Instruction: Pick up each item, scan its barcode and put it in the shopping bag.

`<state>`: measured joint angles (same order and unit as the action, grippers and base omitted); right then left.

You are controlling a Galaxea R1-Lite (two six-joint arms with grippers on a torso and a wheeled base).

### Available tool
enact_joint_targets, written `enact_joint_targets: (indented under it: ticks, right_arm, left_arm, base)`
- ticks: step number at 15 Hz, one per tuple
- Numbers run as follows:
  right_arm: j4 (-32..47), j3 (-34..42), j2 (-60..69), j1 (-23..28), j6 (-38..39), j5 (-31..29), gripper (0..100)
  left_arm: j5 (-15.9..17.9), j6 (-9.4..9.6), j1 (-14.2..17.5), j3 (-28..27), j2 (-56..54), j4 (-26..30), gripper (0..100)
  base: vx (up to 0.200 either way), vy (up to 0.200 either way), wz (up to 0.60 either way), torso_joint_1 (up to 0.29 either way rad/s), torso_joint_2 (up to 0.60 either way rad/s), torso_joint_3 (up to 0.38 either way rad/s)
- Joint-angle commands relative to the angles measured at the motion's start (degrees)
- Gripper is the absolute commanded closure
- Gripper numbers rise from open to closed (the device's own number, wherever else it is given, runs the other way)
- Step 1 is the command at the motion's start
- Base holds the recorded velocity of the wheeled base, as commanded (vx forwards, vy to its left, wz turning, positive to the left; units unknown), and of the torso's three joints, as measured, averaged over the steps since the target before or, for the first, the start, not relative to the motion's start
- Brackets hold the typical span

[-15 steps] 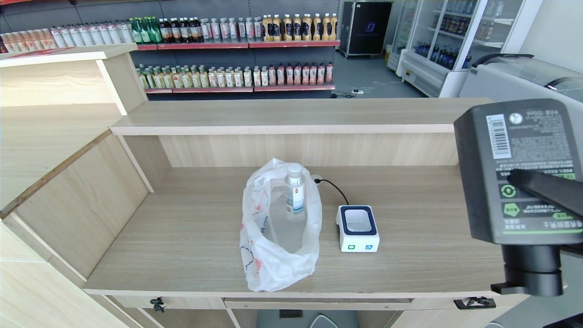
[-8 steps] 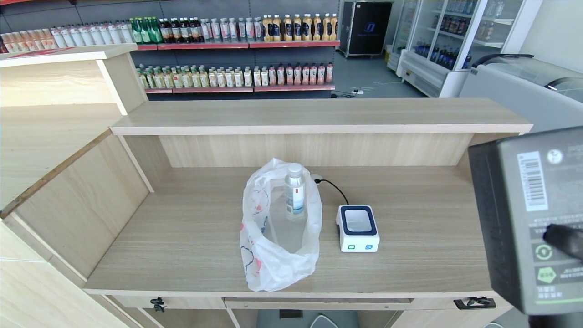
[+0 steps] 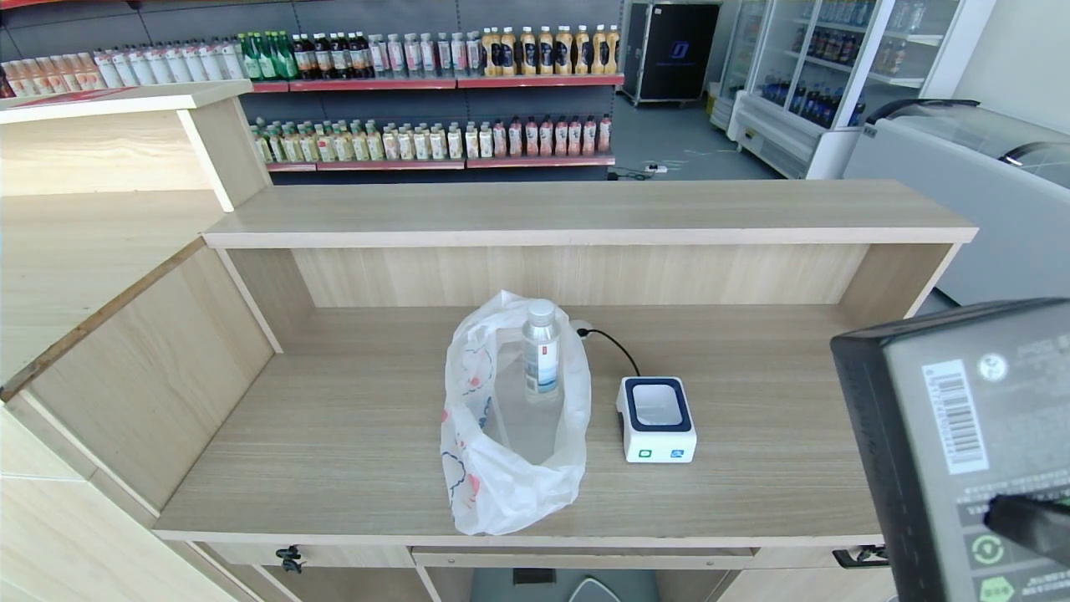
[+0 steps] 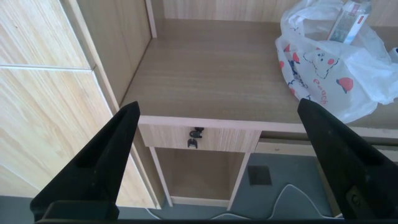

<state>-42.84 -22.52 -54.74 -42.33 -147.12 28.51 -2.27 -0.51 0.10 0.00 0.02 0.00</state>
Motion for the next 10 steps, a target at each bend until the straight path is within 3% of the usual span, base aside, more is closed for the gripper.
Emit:
enact_joint_targets:
  ticks: [1,10]
  right_arm:
    - [-0.05,-0.07,0.60,-0.21,0.08,0.05,100]
    - [-0.32,-0.25,1.12,0.31,4.38,0.14,100]
  left_arm:
    - [-0.02,-0.02,-0.01,0.00,-0.02,0.00,0]
    - [-0.02,-0.02,-0.01,0.00,-0.02,0.00,0]
  base:
    - [0.000,0.000,0.00,0.000,0.00,0.000]
    - [0.000,0.000,0.00,0.000,0.00,0.000]
